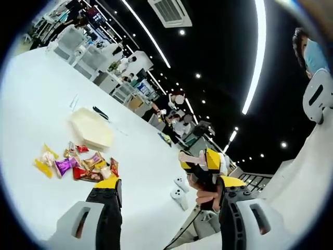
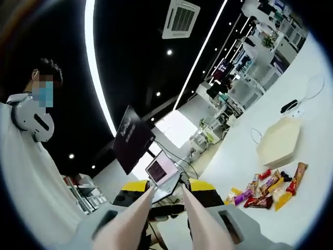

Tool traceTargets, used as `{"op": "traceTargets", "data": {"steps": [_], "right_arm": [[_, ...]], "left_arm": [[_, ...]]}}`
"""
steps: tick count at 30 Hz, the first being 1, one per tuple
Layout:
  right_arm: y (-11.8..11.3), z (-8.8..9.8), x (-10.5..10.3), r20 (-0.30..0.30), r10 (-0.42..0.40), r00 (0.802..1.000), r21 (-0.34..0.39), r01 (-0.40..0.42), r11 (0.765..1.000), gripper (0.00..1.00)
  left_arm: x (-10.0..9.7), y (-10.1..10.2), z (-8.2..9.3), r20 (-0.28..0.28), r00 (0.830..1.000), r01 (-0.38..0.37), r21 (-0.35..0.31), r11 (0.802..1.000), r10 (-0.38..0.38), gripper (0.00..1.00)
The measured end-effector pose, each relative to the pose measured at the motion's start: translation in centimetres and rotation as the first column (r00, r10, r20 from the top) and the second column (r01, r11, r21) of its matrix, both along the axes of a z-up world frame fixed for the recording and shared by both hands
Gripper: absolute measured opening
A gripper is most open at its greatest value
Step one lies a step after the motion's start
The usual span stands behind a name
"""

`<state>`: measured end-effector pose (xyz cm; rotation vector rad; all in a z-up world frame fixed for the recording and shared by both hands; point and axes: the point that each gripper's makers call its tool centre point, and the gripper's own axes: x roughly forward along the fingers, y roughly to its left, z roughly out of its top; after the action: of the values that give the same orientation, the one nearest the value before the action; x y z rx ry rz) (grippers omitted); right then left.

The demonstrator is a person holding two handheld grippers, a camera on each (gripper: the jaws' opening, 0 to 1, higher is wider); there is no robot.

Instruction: Place the target food into the container with the food tongs after gripping and lifting it, then release it inside without dropping or visibly crushing the food.

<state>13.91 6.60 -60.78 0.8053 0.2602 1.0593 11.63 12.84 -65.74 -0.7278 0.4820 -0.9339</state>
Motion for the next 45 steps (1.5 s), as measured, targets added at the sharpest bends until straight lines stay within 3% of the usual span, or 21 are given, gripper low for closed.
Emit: {"op": "traceTargets", "data": {"steps": [14, 23, 31, 38, 45], "right_arm": [[-1.2, -0.8, 1.1, 0.02, -0.036, 0.999, -0.067, 0.038, 0.997, 0.28], [-2.4, -1.7, 1.7, 0.066, -0.03, 0.997, -0.246, 0.045, 0.968, 0.28], [-3.5, -1.2, 2.2, 0.084, -0.05, 0.995, -0.255, 0.07, 0.964, 0.28], [-3.9, -1.7, 2.5, 0.085, -0.063, 0.994, -0.269, 0.084, 0.96, 0.28], [-4.4, -2.5, 3.0, 0.132, -0.075, 0.988, -0.339, 0.116, 0.933, 0.28]], "left_arm": [[1.6, 0.6, -0.9, -0.022, 0.999, -0.039, 0.015, 0.999, 0.039, 0.83], [2.1, 1.4, -1.5, -0.006, 0.996, -0.09, 0.051, 0.995, 0.091, 0.94], [2.5, 2.2, -2.4, -0.004, 0.992, -0.126, 0.081, 0.989, 0.127, 0.99], [3.2, 2.9, -2.5, -0.019, 0.988, -0.152, 0.063, 0.986, 0.153, 0.99], [3.7, 2.3, -3.5, -0.045, 0.989, -0.139, 0.088, 0.986, 0.143, 0.99]]}}
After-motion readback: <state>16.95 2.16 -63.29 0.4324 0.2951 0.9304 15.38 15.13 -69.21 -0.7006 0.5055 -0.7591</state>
